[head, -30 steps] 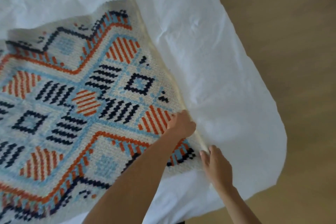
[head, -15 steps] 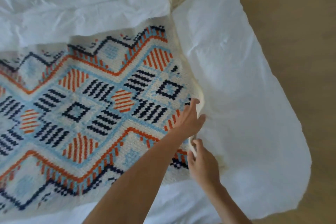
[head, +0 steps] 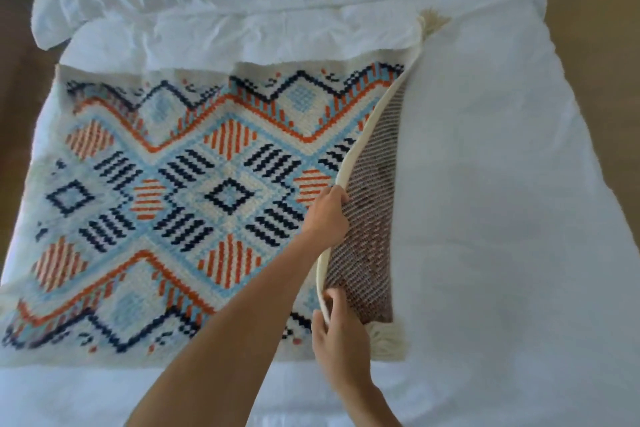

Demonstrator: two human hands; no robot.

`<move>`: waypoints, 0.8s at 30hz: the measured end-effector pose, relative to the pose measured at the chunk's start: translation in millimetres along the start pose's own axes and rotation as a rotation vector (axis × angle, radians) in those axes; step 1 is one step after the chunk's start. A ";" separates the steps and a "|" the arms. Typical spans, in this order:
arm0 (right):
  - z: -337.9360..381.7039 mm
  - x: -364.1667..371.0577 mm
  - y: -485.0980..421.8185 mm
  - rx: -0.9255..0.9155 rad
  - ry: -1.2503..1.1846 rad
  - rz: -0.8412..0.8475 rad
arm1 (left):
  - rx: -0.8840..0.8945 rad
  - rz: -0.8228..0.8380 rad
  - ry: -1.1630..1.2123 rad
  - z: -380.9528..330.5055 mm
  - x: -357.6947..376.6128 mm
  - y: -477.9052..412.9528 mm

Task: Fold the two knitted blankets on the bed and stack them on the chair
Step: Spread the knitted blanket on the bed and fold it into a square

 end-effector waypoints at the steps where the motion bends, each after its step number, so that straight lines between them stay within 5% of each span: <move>1: 8.1 9.3 3.6 -0.005 0.000 0.001 | -0.005 -0.006 0.006 12.4 -8.8 1.5; 13: 128.4 165.4 45.1 0.077 0.017 0.000 | -0.039 -0.080 0.082 204.0 -109.9 46.2; 24: 223.3 297.4 98.3 0.143 0.074 0.207 | -0.227 -0.136 0.096 363.6 -198.2 118.4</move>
Point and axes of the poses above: each hand's wrist, its own y-axis away from the middle knuckle, its own x-axis out of the palm, z = x × y, the point moved 6 cm from there along -y, towards the middle knuckle, and after that the axes turned 6 degrees about x, right-handed, at the moved point
